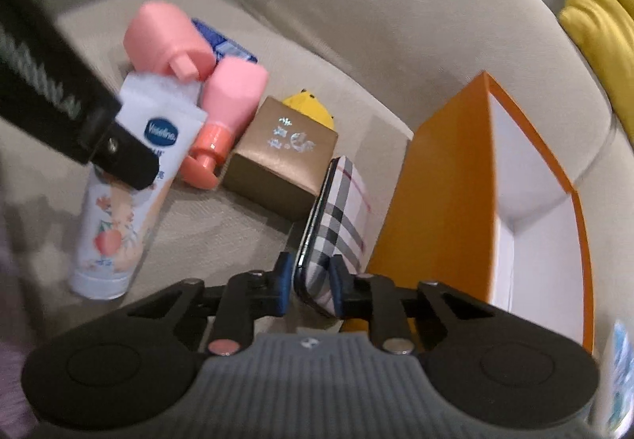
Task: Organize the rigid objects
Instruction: 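Grasp the plaid case upright with the right tool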
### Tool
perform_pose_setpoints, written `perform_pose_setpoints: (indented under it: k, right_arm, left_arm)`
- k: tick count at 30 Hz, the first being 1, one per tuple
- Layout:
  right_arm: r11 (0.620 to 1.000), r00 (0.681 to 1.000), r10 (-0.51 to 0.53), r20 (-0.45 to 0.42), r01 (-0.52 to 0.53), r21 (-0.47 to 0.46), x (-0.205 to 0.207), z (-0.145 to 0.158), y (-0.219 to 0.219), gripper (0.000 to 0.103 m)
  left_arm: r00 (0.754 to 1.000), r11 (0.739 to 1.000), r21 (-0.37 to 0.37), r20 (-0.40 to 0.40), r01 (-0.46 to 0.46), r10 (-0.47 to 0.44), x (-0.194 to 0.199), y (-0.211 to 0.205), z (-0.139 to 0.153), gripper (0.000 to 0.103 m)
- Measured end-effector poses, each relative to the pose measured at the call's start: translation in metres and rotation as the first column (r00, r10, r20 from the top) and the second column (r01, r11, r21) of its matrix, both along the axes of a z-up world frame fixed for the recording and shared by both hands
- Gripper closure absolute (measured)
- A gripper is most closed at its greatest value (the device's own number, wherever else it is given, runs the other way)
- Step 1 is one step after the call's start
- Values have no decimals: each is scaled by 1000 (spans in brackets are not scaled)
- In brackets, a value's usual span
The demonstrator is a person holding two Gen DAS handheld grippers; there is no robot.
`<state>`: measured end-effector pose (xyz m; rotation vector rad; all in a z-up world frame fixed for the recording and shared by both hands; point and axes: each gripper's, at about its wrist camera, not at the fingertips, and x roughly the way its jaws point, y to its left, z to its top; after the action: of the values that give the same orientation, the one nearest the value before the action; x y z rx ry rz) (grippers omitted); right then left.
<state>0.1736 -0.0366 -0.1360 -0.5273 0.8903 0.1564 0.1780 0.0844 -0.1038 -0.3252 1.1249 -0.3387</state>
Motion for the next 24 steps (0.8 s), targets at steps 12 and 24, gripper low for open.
perform_pose_setpoints:
  k: [12,24]
  right_arm:
    - [923,958,-132,-253,212,320,-31,19,-39,86]
    - [931,960,-92,-264,177,319,10,4,-26,66]
  left_arm:
    - [999,999,34,44,25,-27,-19,-3,3,87]
    - [995,997,64,84,41,-46,-18,-8,2,86]
